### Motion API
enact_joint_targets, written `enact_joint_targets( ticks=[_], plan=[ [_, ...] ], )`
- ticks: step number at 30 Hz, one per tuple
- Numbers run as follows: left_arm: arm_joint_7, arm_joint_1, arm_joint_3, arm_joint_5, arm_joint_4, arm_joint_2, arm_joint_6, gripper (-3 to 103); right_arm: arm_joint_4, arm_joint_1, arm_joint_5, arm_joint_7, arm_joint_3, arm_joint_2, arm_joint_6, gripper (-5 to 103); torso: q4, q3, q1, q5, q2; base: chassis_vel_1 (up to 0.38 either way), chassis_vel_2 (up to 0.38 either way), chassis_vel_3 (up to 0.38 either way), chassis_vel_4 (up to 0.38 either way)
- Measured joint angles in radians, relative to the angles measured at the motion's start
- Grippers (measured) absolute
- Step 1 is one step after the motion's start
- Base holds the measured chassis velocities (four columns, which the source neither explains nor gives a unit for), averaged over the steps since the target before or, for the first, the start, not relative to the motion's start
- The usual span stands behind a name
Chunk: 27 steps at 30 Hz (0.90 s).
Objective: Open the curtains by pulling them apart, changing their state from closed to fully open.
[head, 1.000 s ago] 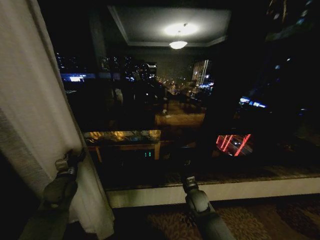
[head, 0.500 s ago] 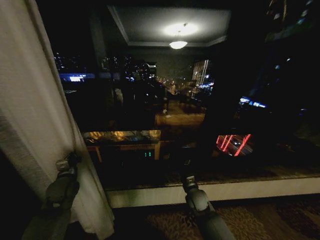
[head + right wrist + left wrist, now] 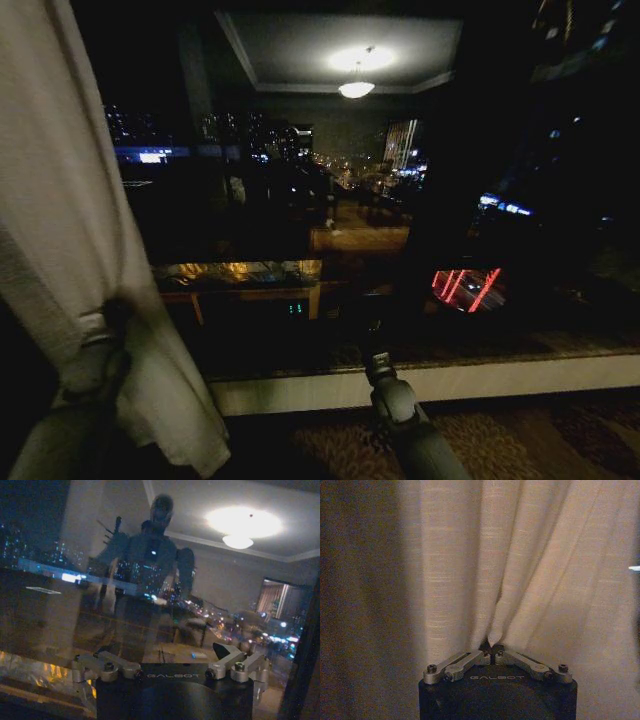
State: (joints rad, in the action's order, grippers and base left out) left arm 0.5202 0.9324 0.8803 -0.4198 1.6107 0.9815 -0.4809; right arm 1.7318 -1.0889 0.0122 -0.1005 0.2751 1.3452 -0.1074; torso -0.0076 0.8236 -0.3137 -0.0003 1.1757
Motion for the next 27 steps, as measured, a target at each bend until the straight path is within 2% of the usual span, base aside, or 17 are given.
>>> enact_joint_targets(
  ticks=[1, 3, 4, 5, 8, 20, 24, 25, 26, 27],
  plan=[
    [0.033, -0.024, 0.012, 0.010, -0.043, -0.014, 0.001, 0, -0.001, 0.000, 0.000, 0.000, -0.003, 0.000, 0.001, 100, -0.0001, 0.000, 0.000, 0.0002, 0.000, 0.000, 0.000, 0.000, 0.000],
    [0.045, -0.032, 0.017, 0.015, -0.060, -0.020, 0.002, 0, -0.001, 0.000, 0.000, 0.000, -0.003, 0.000, 0.001, 100, -0.0001, 0.000, 0.000, 0.0002, 0.000, 0.000, 0.000, 0.000, 0.000],
    [0.093, -0.069, 0.040, 0.045, -0.137, -0.045, 0.017, 0, -0.005, 0.003, 0.000, 0.000, -0.007, 0.000, 0.002, 100, 0.0000, 0.000, 0.000, 0.0002, 0.000, 0.000, 0.000, 0.000, 0.000],
    [0.112, -0.083, 0.049, 0.058, -0.170, -0.055, 0.024, 0, -0.007, 0.004, 0.000, 0.000, -0.007, 0.000, 0.003, 100, 0.0000, 0.000, 0.000, 0.0003, 0.000, 0.000, 0.000, 0.000, 0.000],
    [0.145, -0.107, 0.067, 0.078, -0.229, -0.072, 0.037, 0, -0.009, 0.008, 0.000, 0.000, -0.008, 0.000, 0.003, 100, 0.0002, 0.000, 0.000, 0.0003, 0.000, 0.000, 0.000, 0.000, 0.000],
    [0.211, -0.180, 0.123, 0.100, -0.350, -0.102, 0.058, 0, -0.013, 0.007, 0.000, 0.000, -0.008, -0.002, 0.004, 100, 0.0000, 0.000, 0.000, 0.0004, 0.000, 0.000, 0.000, 0.000, 0.000],
    [0.209, -0.160, 0.132, 0.090, -0.331, -0.103, 0.053, 0, -0.015, 0.010, 0.000, 0.000, -0.012, 0.001, 0.004, 100, 0.0001, 0.000, 0.000, 0.0005, 0.000, 0.000, 0.000, 0.000, 0.000],
    [0.182, -0.133, 0.132, 0.080, -0.297, -0.100, 0.044, -2, -0.016, 0.013, 0.000, 0.000, -0.015, 0.003, 0.004, 100, 0.0001, 0.000, 0.000, 0.0005, 0.000, 0.000, 0.000, 0.000, 0.000],
    [0.182, -0.133, 0.132, 0.080, -0.297, -0.100, 0.044, -2, -0.016, 0.013, 0.000, 0.000, -0.015, 0.003, 0.004, 100, 0.0001, 0.000, 0.000, 0.0005, 0.000, 0.000, 0.000, 0.000, 0.000],
    [0.132, -0.093, 0.131, 0.064, -0.241, -0.090, 0.033, 3, -0.017, 0.016, 0.000, 0.000, -0.019, 0.005, 0.004, 100, 0.0002, 0.000, 0.000, 0.0005, 0.000, 0.000, 0.000, 0.000, 0.000]
  ],
)
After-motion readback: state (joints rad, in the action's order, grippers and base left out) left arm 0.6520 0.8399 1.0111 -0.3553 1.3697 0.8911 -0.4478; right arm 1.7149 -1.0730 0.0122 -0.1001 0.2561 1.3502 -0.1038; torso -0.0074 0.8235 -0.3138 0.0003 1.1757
